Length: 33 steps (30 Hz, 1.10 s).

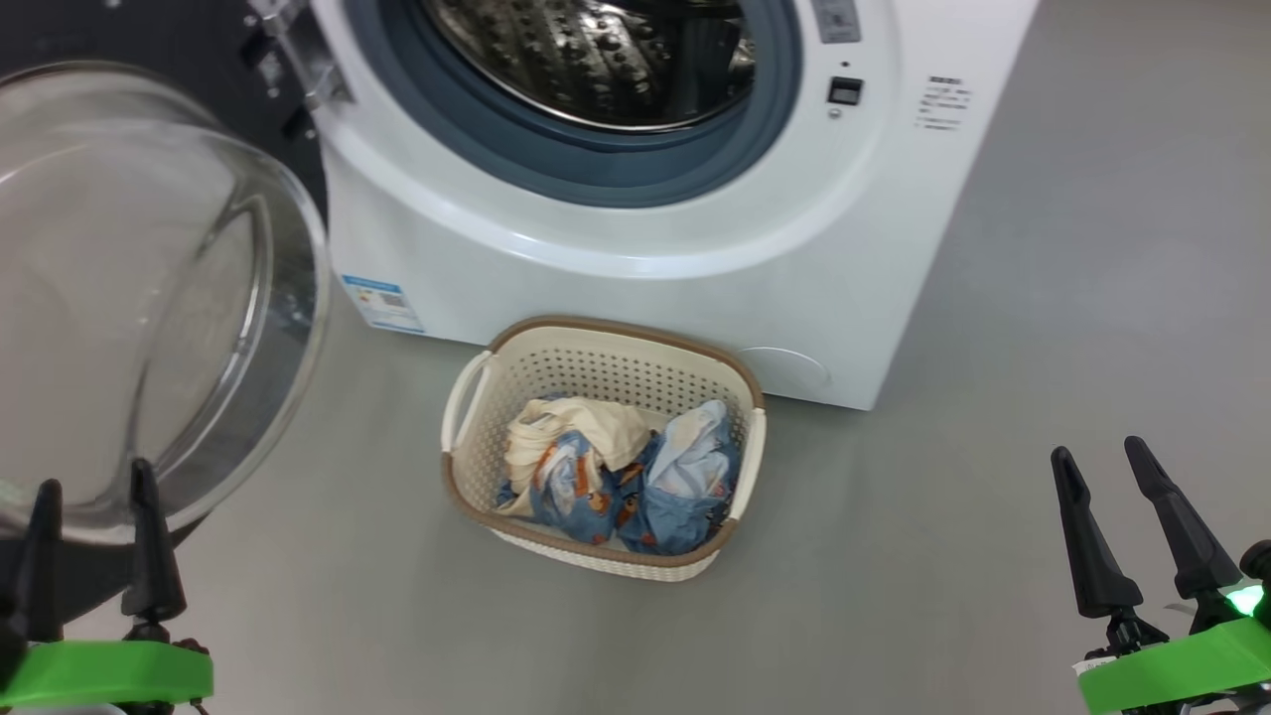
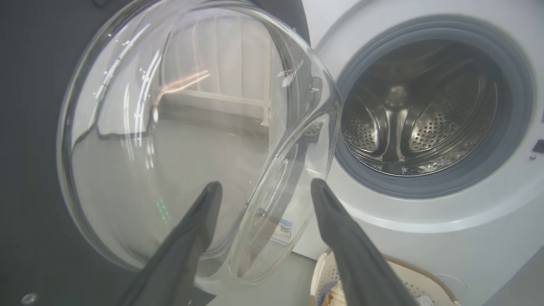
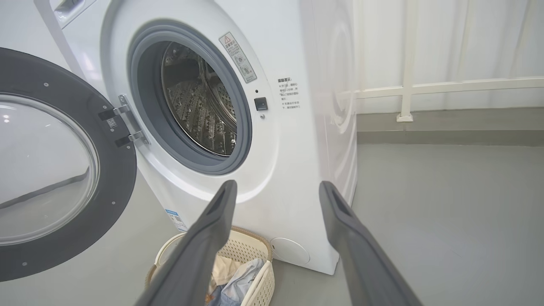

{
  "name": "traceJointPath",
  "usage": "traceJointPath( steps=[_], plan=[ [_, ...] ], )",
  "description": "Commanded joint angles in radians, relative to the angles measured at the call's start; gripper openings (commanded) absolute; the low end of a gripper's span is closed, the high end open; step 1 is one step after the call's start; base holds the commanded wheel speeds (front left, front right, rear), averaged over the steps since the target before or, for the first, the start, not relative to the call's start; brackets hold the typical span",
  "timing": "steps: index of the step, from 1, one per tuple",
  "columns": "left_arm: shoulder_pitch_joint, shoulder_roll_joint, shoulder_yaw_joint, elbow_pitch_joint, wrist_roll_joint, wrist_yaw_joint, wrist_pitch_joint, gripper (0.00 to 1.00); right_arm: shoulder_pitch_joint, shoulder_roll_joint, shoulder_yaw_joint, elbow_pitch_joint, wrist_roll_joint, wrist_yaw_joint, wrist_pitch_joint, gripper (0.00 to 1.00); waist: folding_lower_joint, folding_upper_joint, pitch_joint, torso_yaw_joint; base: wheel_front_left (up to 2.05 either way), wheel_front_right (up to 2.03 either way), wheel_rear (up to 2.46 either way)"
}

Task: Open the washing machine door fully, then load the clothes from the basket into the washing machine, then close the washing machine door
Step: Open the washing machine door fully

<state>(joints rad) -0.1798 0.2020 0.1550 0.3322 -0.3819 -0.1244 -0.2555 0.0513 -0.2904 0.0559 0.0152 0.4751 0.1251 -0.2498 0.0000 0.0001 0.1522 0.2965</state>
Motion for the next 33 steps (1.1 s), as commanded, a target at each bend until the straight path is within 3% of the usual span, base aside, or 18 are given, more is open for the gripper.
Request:
traceJointPath(
  steps=[1,33],
  plan=[
    [0.002,0.034,0.023,-0.045,0.016,-0.004,-0.006,1.00,-0.023,-0.017,0.009,-0.028,-0.014,0.006,-0.012,1.00,0.0000,-0.0001,0.001,-0.036,0.00,0.00,0.00],
    [0.125,0.030,-0.075,-0.260,0.010,-0.006,-0.006,1.00,-0.004,0.023,0.008,-0.043,-0.021,0.006,-0.012,1.00,0.0000,-0.0001,-0.013,-0.248,0.00,0.00,0.00]
  ],
)
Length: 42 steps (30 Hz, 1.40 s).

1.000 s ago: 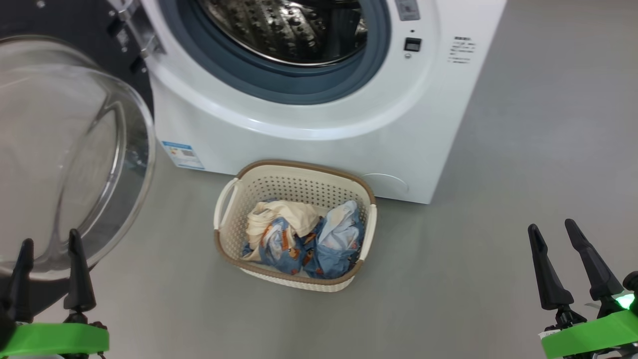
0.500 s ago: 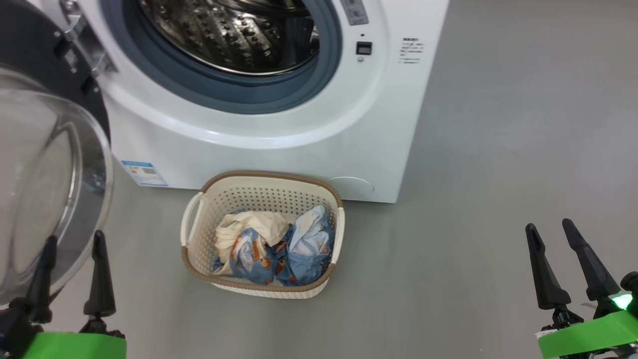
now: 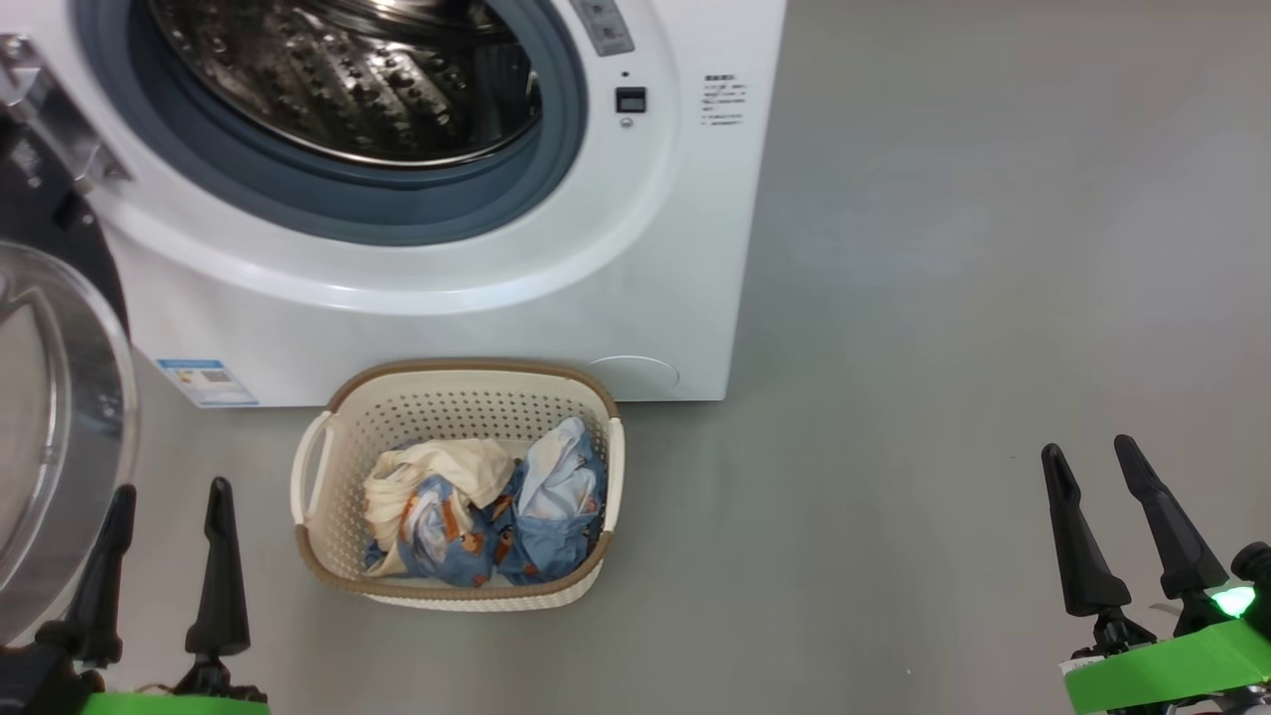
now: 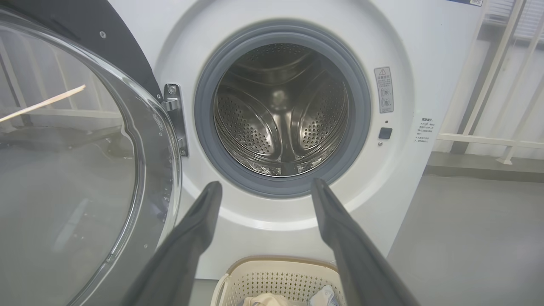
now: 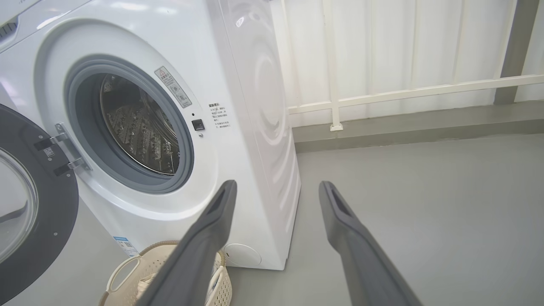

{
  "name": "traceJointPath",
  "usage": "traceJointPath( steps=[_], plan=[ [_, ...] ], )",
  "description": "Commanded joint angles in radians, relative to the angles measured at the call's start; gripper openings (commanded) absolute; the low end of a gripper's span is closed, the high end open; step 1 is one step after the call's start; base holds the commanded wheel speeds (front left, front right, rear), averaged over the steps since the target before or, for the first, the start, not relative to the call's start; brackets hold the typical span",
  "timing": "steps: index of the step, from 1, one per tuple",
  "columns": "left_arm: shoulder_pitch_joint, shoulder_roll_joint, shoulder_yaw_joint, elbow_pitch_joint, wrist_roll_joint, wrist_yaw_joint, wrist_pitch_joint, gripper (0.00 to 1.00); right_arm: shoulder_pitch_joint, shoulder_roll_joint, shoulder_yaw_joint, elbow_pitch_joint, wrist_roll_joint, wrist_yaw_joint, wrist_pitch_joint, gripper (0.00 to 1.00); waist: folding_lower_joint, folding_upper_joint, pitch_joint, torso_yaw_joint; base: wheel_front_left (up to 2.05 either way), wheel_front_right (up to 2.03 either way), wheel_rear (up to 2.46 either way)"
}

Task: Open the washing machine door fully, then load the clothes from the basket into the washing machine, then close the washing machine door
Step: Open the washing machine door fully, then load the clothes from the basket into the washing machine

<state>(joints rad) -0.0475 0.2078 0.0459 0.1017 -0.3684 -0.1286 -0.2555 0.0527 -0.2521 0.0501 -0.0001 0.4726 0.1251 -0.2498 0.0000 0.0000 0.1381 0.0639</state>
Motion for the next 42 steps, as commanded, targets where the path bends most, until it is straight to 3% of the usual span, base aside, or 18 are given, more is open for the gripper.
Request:
traceJointPath(
  steps=[1,18,42],
  plan=[
    [-0.004,0.024,0.035,-0.032,-0.003,-0.002,-0.006,1.00,-0.005,-0.014,0.013,-0.028,-0.019,0.006,-0.012,1.00,0.0000,0.0000,0.002,-0.021,0.00,0.00,0.00],
    [0.015,0.019,0.028,-0.044,0.003,-0.002,-0.006,1.00,0.001,0.002,0.004,-0.031,-0.021,0.006,-0.012,1.00,0.0000,0.0000,0.011,-0.085,0.00,0.00,0.00],
    [-0.016,0.011,0.025,-0.017,-0.019,-0.001,-0.006,1.00,-0.015,0.007,0.004,-0.028,-0.023,0.006,-0.012,1.00,0.0000,0.0000,0.027,-0.083,0.07,-0.08,0.01]
  ],
)
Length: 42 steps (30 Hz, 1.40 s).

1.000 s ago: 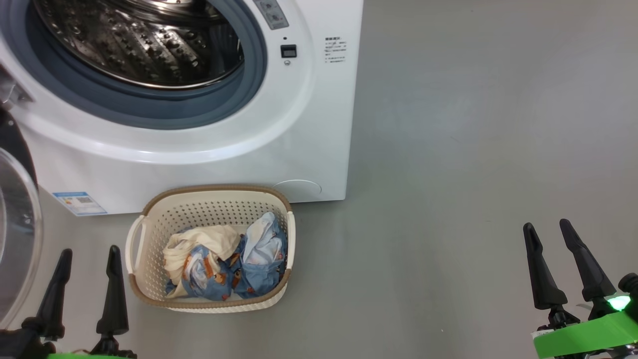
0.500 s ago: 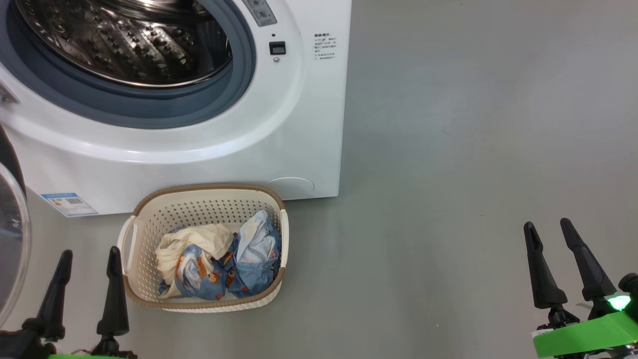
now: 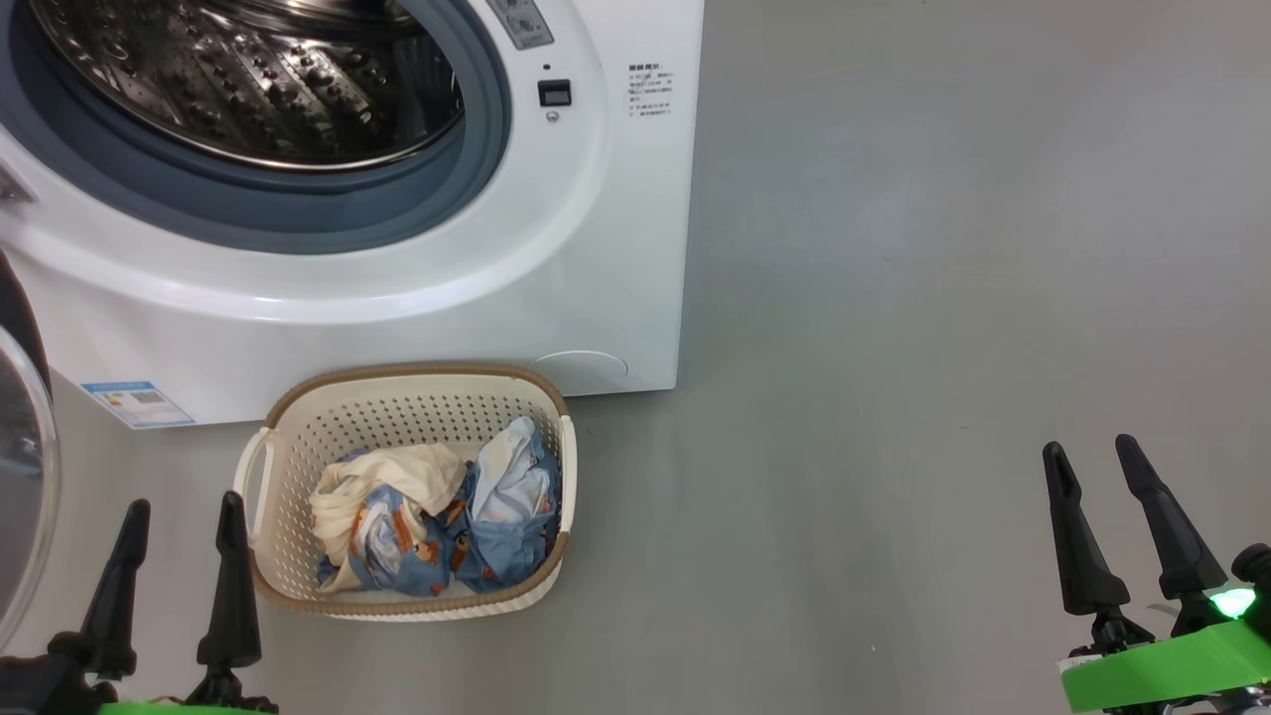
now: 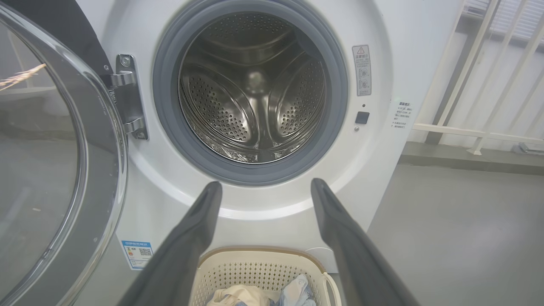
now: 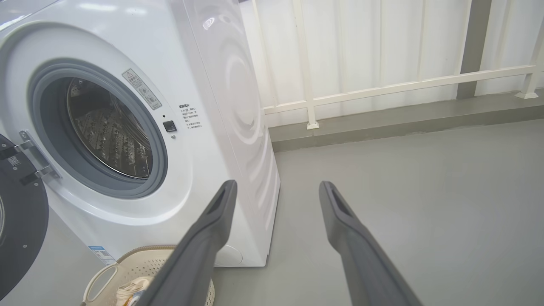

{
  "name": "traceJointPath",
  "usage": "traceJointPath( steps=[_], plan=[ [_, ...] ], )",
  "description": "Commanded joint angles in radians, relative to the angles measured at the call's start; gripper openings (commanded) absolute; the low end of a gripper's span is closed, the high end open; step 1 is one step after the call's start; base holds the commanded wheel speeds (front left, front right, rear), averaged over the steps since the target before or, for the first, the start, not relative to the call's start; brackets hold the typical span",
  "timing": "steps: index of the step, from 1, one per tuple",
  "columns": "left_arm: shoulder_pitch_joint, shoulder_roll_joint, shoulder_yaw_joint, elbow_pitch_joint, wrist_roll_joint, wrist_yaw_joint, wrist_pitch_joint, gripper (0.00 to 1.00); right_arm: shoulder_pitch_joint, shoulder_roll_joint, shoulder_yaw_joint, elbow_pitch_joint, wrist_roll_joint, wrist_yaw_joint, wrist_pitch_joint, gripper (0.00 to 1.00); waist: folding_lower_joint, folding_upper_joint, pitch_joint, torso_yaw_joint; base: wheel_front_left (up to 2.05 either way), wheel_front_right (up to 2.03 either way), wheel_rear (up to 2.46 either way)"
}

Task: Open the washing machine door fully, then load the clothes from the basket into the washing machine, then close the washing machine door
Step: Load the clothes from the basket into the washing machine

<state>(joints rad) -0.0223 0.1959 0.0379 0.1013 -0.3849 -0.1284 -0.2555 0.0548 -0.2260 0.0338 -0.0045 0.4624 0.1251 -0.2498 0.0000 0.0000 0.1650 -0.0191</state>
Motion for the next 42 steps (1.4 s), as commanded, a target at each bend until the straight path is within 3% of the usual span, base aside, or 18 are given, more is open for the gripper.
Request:
traceJointPath(
  steps=[1,25,42],
  plan=[
    [-0.043,0.024,0.032,-0.016,-0.004,-0.001,-0.006,1.00,-0.018,-0.020,0.020,-0.024,-0.013,0.006,-0.012,1.00,0.0000,0.0000,0.001,0.000,0.66,-0.88,0.22],
    [-0.068,0.043,0.023,0.001,-0.002,-0.002,-0.006,1.00,-0.024,-0.020,0.021,-0.024,-0.010,0.006,-0.012,1.00,0.0000,0.0000,0.001,0.008,0.73,-1.03,0.30],
    [-0.091,0.028,-0.031,0.105,-0.023,-0.002,0.027,1.00,-0.043,-0.014,0.035,-0.031,-0.015,0.006,-0.012,1.00,0.0000,0.0000,0.040,0.005,0.06,-0.06,0.00]
  ],
)
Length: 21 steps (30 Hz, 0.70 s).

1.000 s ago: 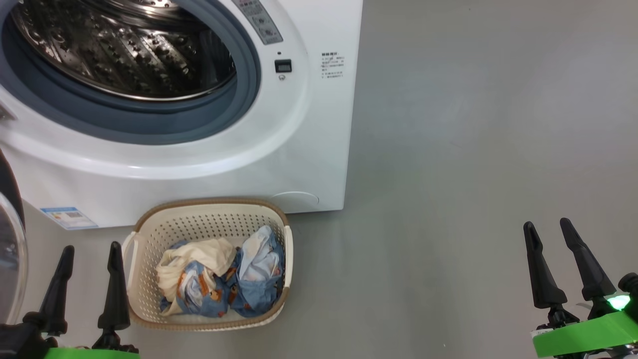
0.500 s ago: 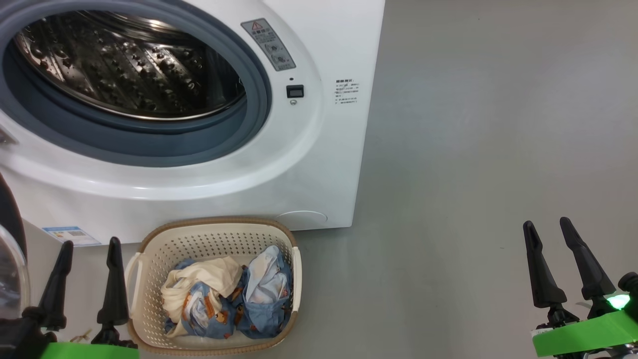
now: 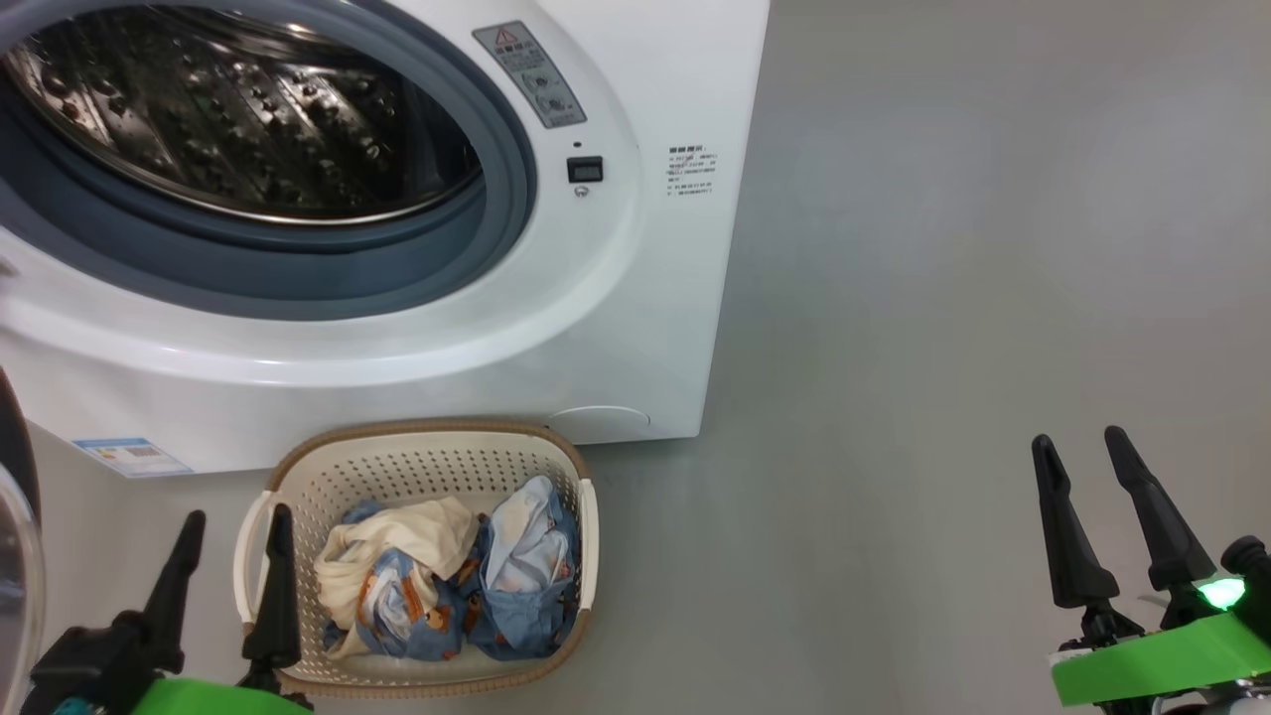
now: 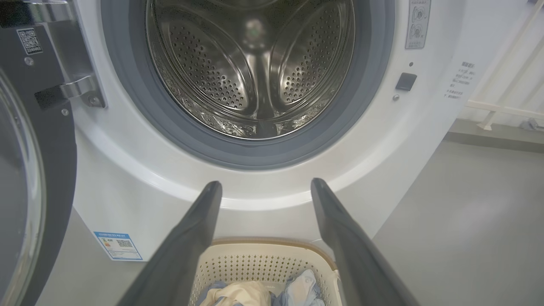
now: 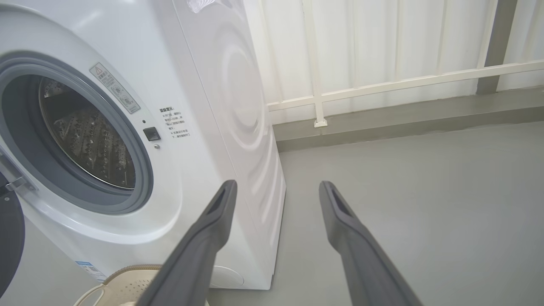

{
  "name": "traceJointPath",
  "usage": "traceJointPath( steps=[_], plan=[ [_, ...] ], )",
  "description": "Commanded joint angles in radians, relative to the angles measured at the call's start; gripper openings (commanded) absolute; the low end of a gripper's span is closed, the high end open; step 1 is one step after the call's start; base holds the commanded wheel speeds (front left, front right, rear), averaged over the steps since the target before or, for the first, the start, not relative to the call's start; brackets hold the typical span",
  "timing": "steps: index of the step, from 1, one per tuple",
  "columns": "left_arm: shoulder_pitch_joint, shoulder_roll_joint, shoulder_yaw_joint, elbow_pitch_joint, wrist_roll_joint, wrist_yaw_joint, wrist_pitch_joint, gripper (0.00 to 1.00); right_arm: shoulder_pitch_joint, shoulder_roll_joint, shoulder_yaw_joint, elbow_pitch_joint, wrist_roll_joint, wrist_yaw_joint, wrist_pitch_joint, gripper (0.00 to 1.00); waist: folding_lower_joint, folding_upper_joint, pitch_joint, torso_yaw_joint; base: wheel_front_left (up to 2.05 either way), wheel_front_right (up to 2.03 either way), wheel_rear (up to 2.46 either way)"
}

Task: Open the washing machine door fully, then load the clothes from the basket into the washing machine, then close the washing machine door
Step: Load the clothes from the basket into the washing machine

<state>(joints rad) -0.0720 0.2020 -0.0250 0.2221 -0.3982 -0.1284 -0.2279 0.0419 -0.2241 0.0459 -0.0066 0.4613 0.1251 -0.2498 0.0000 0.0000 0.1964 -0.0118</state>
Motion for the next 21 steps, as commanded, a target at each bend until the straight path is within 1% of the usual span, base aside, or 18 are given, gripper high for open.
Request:
traceJointPath(
  steps=[1,9,16,21],
  plan=[
    [-0.047,0.024,0.023,-0.001,-0.010,-0.002,0.003,1.00,-0.034,-0.016,0.025,-0.029,-0.015,0.006,-0.012,1.00,0.0000,0.0000,0.014,-0.004,0.00,0.00,0.00],
    [-0.122,0.041,-0.031,0.161,0.008,-0.002,0.010,1.00,-0.069,-0.008,0.046,-0.031,-0.017,0.006,-0.012,1.00,0.0000,0.0000,0.077,-0.021,0.00,0.00,0.00],
    [-0.229,0.053,-0.068,0.344,0.020,-0.002,0.026,1.00,-0.107,0.000,0.071,-0.030,-0.022,0.006,-0.012,1.00,0.0000,0.0000,0.150,-0.048,0.00,0.00,0.00],
    [-0.320,0.073,-0.113,0.472,0.023,-0.002,0.032,1.00,-0.142,0.010,0.084,-0.034,-0.028,0.006,-0.012,1.00,0.0000,0.0000,0.219,-0.070,0.00,0.00,0.00]
  ],
)
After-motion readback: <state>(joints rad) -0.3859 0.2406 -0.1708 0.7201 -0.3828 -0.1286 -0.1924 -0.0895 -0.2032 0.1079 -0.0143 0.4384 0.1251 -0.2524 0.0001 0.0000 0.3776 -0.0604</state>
